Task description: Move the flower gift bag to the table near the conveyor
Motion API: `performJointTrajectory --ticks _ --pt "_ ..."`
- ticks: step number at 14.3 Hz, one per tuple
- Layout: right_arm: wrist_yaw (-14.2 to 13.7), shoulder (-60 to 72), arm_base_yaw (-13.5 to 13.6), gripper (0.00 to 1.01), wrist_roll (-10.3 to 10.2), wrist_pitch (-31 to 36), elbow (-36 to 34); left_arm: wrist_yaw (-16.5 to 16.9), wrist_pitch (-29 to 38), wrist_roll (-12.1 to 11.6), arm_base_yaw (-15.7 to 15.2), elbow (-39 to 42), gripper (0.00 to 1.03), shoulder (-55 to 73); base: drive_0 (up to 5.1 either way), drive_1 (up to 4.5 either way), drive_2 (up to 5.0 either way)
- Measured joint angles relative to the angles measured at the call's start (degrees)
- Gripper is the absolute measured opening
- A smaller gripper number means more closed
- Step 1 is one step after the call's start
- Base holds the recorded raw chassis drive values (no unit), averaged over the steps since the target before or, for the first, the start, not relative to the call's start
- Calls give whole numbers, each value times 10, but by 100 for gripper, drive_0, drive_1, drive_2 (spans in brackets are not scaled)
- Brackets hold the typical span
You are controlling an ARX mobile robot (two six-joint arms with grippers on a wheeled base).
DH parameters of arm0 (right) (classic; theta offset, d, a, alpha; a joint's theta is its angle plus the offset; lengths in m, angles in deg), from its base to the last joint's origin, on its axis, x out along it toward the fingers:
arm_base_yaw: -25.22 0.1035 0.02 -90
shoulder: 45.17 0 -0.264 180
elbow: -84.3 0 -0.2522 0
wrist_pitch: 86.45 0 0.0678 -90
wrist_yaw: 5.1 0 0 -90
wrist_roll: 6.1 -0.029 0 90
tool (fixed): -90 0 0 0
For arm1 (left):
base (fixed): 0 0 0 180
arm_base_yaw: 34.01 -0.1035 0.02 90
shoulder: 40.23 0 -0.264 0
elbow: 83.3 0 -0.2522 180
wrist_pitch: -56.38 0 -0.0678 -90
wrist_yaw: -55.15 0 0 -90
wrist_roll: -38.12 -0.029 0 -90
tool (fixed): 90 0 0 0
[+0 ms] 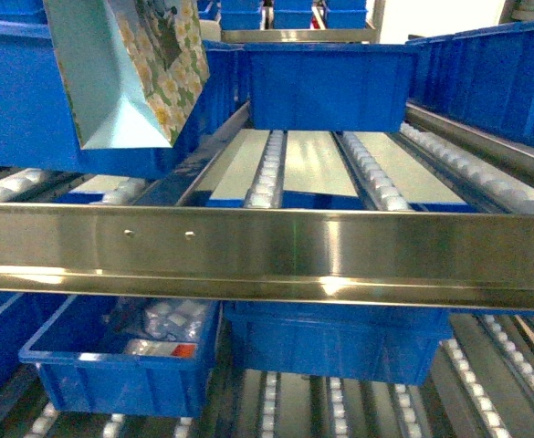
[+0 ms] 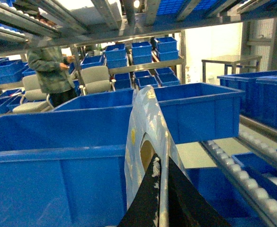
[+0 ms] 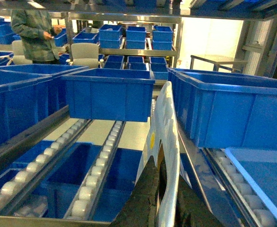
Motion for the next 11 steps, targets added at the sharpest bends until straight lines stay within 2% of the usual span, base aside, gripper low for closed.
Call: performJointTrajectory --ticks 11 --pt "0 0 0 3 0 0 0 0 1 0 0 0 2 0 -488 152 335"
